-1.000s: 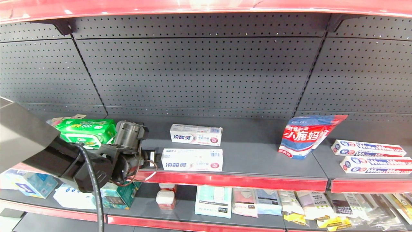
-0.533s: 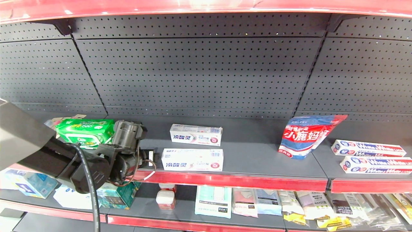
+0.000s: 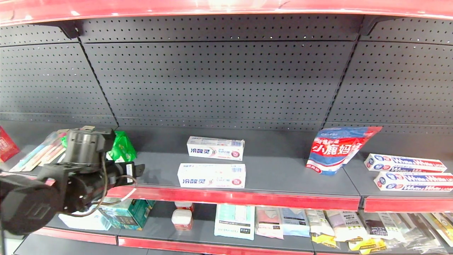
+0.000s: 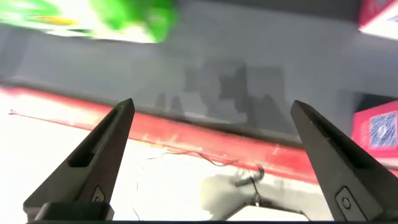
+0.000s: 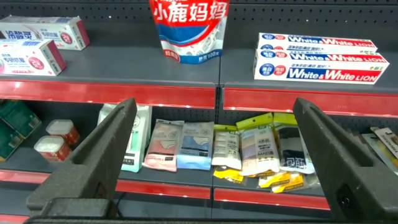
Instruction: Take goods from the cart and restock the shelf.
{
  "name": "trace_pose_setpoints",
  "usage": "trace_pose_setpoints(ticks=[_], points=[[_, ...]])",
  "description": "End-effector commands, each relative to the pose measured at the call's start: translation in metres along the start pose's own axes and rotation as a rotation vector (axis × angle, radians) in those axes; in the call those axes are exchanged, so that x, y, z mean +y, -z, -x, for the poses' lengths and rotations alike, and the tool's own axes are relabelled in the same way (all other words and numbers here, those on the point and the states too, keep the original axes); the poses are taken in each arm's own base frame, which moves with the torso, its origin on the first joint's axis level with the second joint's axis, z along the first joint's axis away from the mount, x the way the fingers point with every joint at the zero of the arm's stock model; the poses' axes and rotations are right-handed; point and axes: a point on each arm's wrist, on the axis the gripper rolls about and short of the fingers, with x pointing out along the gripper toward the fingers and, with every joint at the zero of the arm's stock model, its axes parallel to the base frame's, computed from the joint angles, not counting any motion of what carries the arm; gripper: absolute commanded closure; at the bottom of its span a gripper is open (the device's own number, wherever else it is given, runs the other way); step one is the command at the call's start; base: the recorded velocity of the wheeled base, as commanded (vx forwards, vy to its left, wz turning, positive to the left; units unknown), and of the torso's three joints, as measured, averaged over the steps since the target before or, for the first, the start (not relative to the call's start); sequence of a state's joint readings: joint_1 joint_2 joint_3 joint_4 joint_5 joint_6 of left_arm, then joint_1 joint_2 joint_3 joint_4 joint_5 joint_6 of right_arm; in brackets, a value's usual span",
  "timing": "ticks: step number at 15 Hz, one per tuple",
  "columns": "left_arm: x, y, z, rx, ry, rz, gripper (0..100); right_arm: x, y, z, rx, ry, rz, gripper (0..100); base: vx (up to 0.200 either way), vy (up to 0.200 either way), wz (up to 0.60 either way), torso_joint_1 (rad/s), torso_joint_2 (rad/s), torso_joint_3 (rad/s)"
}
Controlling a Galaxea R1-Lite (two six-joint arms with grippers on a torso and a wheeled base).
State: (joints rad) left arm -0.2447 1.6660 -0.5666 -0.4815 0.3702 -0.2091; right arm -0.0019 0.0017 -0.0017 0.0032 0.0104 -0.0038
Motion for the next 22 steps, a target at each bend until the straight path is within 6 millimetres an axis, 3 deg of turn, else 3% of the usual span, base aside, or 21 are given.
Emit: trace_pose_setpoints(ticks=[1,4,6,10,12,15,18,22], points=[[0.038,-0.001,0.056,-0.128,-0.035,0.073,0,0.000,0.000,0.000,0.001,-0.001,0.001,0,0.000,0.000,0.00,0.000,0.00,0.000],[0.050,-0.008,0.098,-0.231,-0.002,0.044,0,0.000,0.000,0.000,0.001,-0.001,0.001,0,0.000,0.000,0.00,0.000,0.00,0.000],[0.063,-0.008,0.142,-0.266,0.048,-0.039,0,0.000,0.000,0.000,0.001,-0.001,0.001,0,0.000,0.000,0.00,0.000,0.00,0.000],[0.087,0.011,0.208,-0.243,0.059,-0.093,0,0.000,0.000,0.000,0.001,-0.001,0.001,0,0.000,0.000,0.00,0.000,0.00,0.000],[0.094,0.026,0.223,-0.262,0.061,-0.137,0,0.000,0.000,0.000,0.001,-0.001,0.001,0,0.000,0.000,0.00,0.000,0.00,0.000],[0.104,0.063,0.238,-0.343,0.145,-0.177,0,0.000,0.000,0.000,0.001,-0.001,0.001,0,0.000,0.000,0.00,0.000,0.00,0.000],[0.109,0.103,0.243,-0.428,0.254,-0.215,0,0.000,0.000,0.000,0.001,-0.001,0.001,0,0.000,0.000,0.00,0.000,0.00,0.000],[0.112,0.112,0.247,-0.472,0.266,-0.184,0,0.000,0.000,0.000,0.000,-0.001,0.001,0,0.000,0.000,0.00,0.000,0.00,0.000]])
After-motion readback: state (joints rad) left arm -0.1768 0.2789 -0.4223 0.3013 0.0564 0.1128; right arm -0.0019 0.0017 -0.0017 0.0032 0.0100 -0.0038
